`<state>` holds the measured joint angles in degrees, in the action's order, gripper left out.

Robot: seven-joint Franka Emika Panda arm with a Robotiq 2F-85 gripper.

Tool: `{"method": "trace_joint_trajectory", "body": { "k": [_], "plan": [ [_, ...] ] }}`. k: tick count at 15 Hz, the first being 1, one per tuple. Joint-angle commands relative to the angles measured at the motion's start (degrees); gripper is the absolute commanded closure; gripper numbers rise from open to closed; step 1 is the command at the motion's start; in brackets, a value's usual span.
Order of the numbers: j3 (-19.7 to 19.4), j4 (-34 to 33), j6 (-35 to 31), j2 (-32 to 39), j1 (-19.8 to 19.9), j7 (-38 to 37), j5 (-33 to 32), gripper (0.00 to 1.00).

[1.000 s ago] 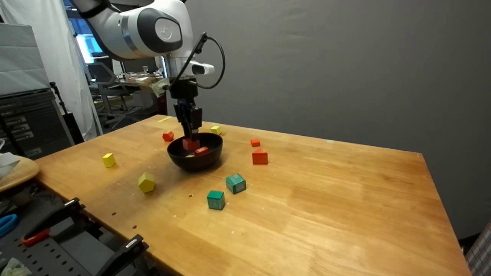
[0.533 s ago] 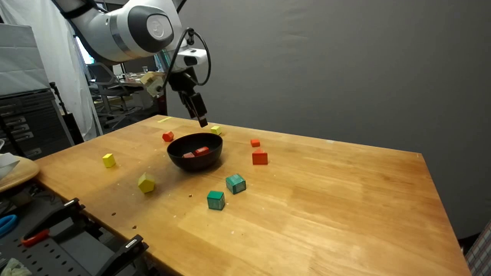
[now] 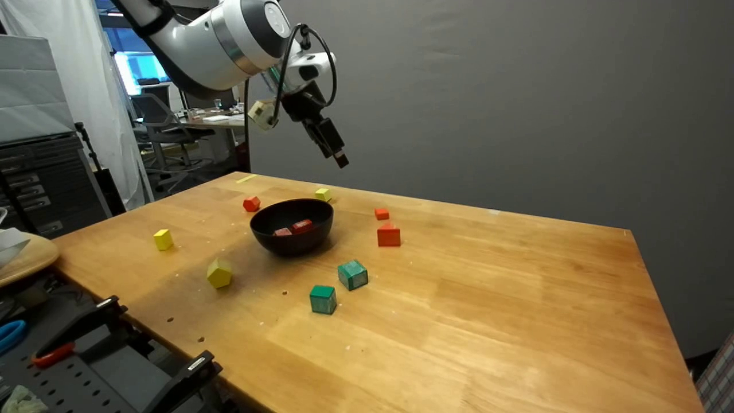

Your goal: Put all the blocks in the bowl

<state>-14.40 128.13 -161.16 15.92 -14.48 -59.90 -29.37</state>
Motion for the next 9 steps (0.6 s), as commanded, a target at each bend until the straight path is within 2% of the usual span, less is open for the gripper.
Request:
{"method": "trace_joint_trajectory", "body": {
  "k": [1,3,4,6,9],
  "plan": [
    [-2.8,-1.9,-1.3,2.2,-2.1,-4.6,-4.6,0.00],
    [-3.0,-5.6,-3.1,6.9,-0.7,-5.8,-2.9,0.00],
    [-1.7,-7.1,-3.1,8.7,1.0,-3.6,0.0,0.00],
    [1.8,-10.9,-2.3,13.1,5.0,1.9,7.5,0.00],
    [9.1,-17.4,0.9,19.1,11.9,14.3,20.2,0.00]
  ]
}}
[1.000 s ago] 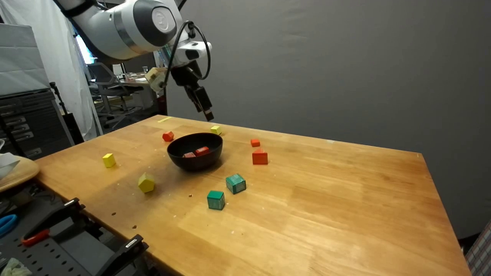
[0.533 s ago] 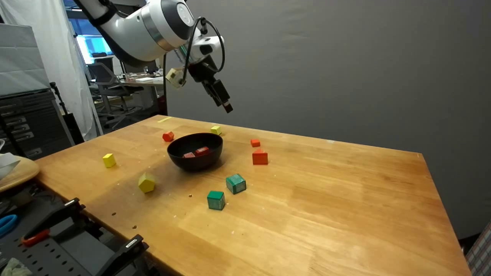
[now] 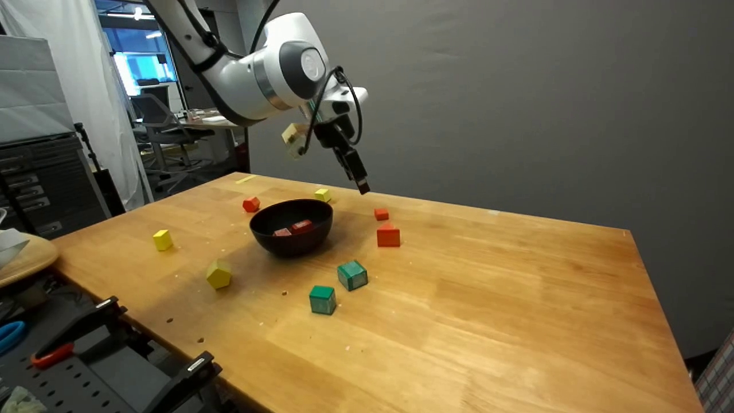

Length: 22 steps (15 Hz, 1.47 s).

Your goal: Put all the blocks in the bowl

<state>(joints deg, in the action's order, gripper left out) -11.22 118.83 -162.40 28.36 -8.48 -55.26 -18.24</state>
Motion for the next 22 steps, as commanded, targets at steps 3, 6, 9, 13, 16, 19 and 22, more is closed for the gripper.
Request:
{"method": "trace_joint_trajectory", "body": {
  "k": [3,6,9,13,16,19,22],
  "plan": [
    [5.4,-15.1,6.6,12.4,6.4,15.7,14.1,0.00],
    [3.3,-20.9,10.2,16.4,5.5,17.6,16.0,0.03],
    [3.1,-24.8,12.8,18.7,5.7,18.7,17.8,0.29],
    [3.6,-26.9,15.0,19.7,6.4,19.0,20.4,0.62],
    [2.8,-24.9,16.7,17.8,5.7,18.1,21.4,0.85],
    [-0.3,-18.6,16.3,11.0,2.5,17.2,18.4,0.87],
    [-2.3,-11.2,12.7,2.8,-0.4,19.5,13.5,0.87]
  ]
}}
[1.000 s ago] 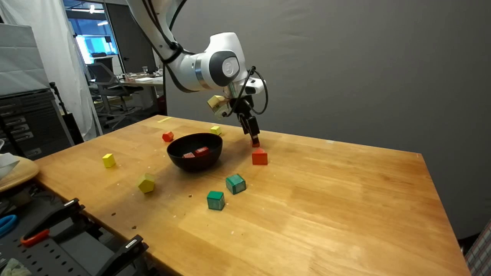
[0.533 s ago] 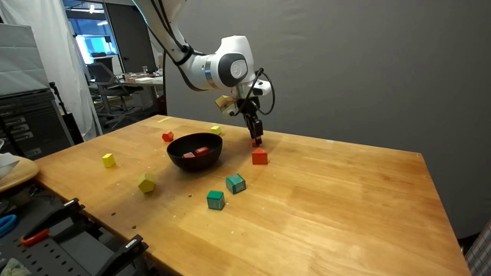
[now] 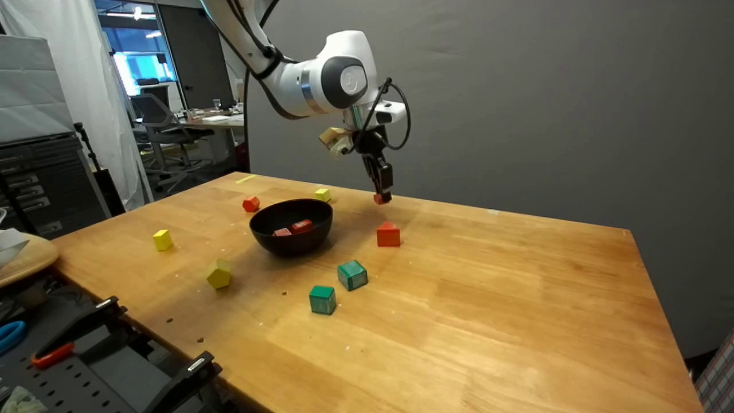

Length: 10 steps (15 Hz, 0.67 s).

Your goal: Put all the blocks in the bowl

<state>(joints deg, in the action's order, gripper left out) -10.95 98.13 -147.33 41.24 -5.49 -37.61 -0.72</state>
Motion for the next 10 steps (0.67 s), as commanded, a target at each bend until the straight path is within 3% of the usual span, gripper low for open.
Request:
{"method": "trace_joint_trajectory", "body": {
  "k": [1,2,3,8,10],
  "plan": [
    [-3.3,11.8,-3.0,-12.8,-4.5,2.0,-6.0,0.87],
    [-4.7,14.3,-3.5,-15.6,-6.2,0.1,-8.6,0.87],
    [-3.0,16.7,-1.8,-18.9,-5.5,1.5,-8.3,0.87],
    [8.7,29.0,3.9,-28.0,-0.1,12.4,6.8,0.87],
    [9.0,30.8,3.1,-27.5,-0.9,10.1,8.3,0.87]
  ]
}}
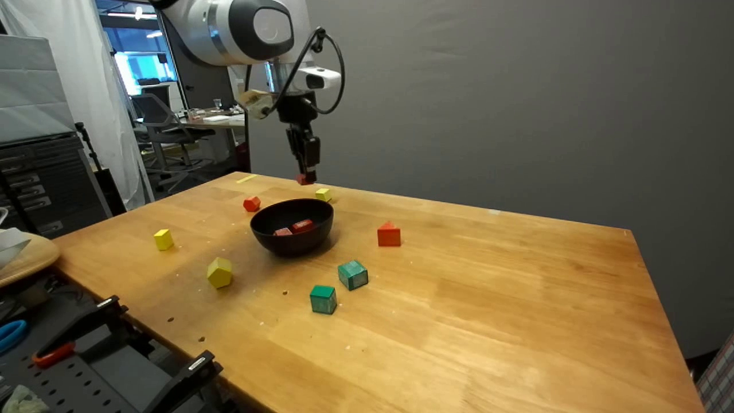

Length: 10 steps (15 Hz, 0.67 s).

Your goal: Put all the blocks in the bowl

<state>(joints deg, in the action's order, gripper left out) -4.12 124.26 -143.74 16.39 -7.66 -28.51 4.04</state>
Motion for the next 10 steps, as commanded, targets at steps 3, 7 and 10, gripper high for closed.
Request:
{"method": "trace_joint_trajectory", "body": {
  "k": [3,7,10],
  "plan": [
    [1.9,6.3,-1.4,-1.5,0.6,-1.8,3.2,0.54],
    [2.0,7.7,-0.9,-2.8,0.1,-1.6,2.0,0.14],
    [2.5,9.0,-3.7,-6.9,-1.4,-0.5,-2.2,0.00]
  ]
}}
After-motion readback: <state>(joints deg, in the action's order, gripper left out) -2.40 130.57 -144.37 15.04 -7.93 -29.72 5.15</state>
